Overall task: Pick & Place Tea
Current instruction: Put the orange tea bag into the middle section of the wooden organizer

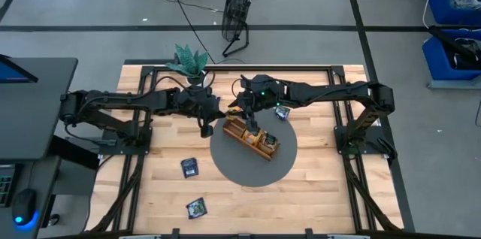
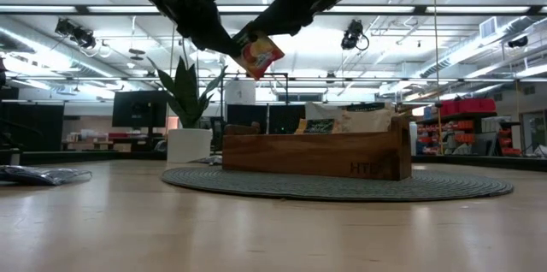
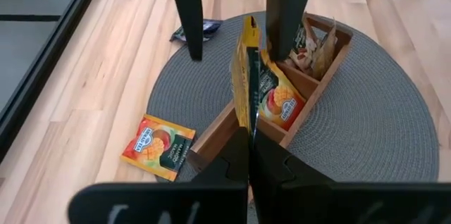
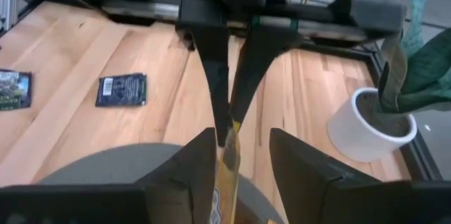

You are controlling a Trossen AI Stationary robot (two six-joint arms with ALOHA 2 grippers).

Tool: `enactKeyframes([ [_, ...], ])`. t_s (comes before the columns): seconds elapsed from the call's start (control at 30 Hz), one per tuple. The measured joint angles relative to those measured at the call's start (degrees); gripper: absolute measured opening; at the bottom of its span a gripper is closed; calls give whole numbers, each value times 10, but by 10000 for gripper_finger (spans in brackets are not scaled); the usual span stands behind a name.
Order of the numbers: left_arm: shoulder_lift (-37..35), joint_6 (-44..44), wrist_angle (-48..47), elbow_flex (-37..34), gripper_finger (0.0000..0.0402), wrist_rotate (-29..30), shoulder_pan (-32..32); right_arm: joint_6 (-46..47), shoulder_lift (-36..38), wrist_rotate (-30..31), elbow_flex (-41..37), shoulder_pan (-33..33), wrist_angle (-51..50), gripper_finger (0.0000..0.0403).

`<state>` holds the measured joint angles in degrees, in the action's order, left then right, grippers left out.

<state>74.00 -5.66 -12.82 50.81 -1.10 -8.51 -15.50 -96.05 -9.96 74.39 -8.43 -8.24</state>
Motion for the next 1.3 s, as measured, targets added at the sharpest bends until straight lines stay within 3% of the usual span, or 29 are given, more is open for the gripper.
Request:
enactKeyframes([
  [0.2, 0, 0, -3, 0, 2, 0, 0, 0, -5, -1, 0, 0, -1, 103],
  [0.43, 0, 0, -4, 0, 2, 0, 0, 0, -5, -1, 0, 0, 1, 9],
  [0.8, -8, 20, 26, -7, 24, 0, -10, 59, -3, -8, -4, -9, -8, 2],
  [1.07, -52, 54, 128, -93, 49, 3, -23, 103, 14, -10, -54, -9, 23, 1],
  [1.3, -100, 65, 219, -171, 50, 13, -22, 159, 45, 39, -122, 0, 82, 0],
])
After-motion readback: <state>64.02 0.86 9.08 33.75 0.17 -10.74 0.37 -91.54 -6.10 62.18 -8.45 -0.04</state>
